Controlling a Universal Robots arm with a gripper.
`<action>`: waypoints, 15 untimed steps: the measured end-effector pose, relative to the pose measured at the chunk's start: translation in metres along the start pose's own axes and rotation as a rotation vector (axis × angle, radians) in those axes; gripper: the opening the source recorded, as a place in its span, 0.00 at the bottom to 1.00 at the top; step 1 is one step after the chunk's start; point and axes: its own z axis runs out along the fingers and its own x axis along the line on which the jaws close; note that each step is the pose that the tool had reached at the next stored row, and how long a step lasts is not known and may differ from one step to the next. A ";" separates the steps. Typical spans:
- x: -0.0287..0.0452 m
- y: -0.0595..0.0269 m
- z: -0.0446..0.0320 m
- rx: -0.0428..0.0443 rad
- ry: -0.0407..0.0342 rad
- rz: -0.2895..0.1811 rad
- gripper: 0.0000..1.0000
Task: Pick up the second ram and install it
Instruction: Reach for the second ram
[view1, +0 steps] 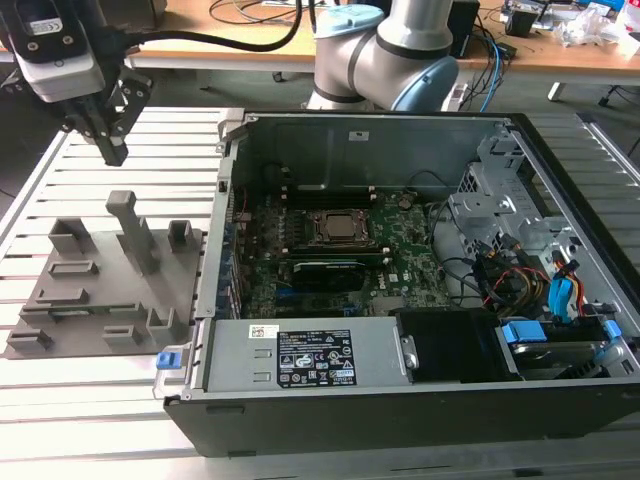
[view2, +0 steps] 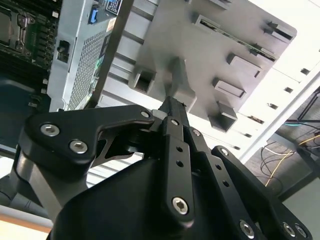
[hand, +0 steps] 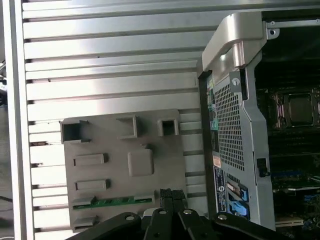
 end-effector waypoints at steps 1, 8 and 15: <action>0.0020 -0.0001 -0.0001 0.0001 0.0000 0.000 0.11; 0.0198 -0.0015 -0.0004 0.0000 0.0001 0.000 0.11; 0.0494 -0.0037 -0.0010 0.0000 0.0001 0.000 0.11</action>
